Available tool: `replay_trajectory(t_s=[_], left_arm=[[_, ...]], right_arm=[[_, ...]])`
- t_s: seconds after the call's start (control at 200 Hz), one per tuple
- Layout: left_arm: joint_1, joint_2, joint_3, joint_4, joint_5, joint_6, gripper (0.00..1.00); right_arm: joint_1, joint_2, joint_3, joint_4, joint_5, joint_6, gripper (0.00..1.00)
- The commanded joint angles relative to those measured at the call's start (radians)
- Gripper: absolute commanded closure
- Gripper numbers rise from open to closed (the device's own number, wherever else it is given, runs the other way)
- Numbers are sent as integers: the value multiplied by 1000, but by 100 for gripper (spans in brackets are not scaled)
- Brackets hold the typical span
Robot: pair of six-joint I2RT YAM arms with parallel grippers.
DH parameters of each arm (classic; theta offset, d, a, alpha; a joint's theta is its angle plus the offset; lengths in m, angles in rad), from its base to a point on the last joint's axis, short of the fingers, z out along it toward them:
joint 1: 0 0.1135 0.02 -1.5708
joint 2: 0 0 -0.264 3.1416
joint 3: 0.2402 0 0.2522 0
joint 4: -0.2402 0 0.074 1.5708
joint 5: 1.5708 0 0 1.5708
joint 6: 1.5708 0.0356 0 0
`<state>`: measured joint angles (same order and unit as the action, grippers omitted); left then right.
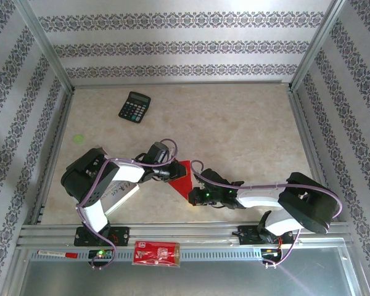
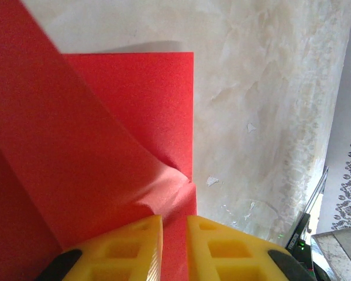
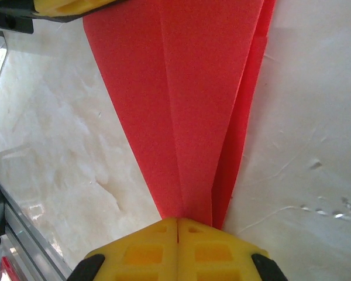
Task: Fold a paper plane with a square sheet of paper (pick it up from the middle)
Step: Fourth fold the wing at the center of the table.
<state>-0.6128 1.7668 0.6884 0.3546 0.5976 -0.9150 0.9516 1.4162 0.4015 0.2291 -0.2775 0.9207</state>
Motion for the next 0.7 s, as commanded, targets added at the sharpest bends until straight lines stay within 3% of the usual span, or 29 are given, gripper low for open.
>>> replay_trajectory(t_s=[0.0,0.32,0.694], left_arm=[[22,23,-32,-103,-60,37,82],[22,22,-31,-108,-64,40,82],[21,24,-28,-108,-61,41,82]], right_arm=[[8,-14,-15,-64,12,3,100],[12,-91,2,-85,7,16,100],[23,-2,-45,-25,16,32,100]])
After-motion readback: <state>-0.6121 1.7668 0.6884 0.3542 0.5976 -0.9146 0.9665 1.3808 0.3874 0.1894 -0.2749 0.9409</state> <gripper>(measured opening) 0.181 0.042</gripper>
